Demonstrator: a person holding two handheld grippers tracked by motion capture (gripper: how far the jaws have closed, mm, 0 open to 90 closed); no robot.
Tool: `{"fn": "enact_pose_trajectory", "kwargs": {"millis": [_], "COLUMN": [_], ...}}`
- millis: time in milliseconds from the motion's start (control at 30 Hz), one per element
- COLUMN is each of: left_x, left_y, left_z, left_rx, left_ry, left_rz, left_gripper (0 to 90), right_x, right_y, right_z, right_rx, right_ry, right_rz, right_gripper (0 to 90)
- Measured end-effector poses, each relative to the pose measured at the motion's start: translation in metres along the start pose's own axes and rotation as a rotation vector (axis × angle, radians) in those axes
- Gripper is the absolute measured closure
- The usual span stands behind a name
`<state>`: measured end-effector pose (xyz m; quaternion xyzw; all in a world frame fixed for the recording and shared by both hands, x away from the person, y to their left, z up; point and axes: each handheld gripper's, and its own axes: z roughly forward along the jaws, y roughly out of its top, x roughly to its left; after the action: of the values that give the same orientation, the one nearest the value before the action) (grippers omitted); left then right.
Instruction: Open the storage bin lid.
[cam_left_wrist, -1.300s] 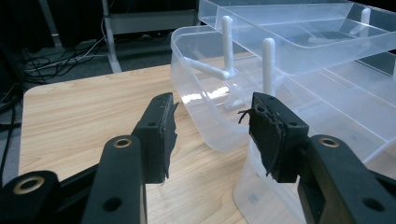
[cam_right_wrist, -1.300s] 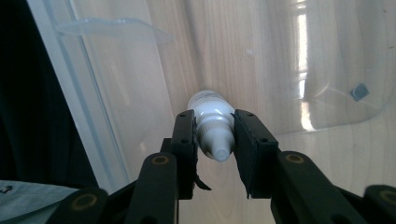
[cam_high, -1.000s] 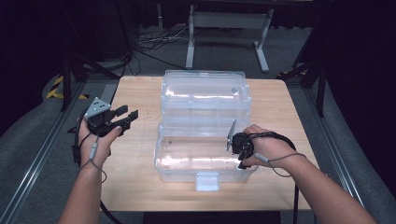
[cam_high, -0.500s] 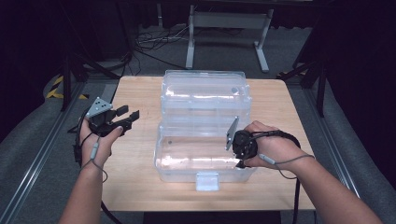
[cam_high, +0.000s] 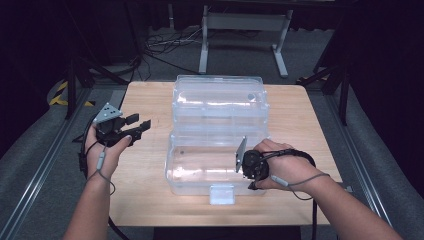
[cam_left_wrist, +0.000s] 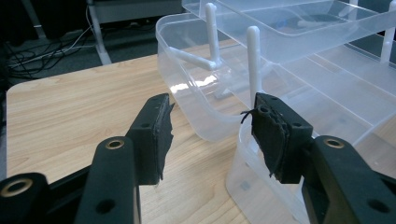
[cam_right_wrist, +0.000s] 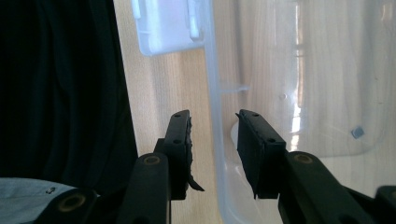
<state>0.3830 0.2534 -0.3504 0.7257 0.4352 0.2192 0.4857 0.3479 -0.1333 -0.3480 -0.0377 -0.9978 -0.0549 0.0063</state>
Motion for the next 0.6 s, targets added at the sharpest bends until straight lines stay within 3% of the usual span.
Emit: {"fn": "enact_pose_trajectory", "kwargs": {"millis": [300,600], "left_x": [0.000,0.001], "left_y": [0.000,0.001], "left_z": [-0.002,-0.004], "left_rx": [-0.002,0.032], "left_ry": [-0.003,-0.011], "left_rz": [-0.007,-0.025], "left_gripper": [47.2,47.9], "right_x": [-0.003,-0.004], "right_y": [0.003,0.004], "right_z": [0.015,0.029], "right_rx": [0.018,0.022], "right_ry": [0.014,0.029], "right_rz": [0.002,0.000], "right_gripper": [66.4,67.0]}}
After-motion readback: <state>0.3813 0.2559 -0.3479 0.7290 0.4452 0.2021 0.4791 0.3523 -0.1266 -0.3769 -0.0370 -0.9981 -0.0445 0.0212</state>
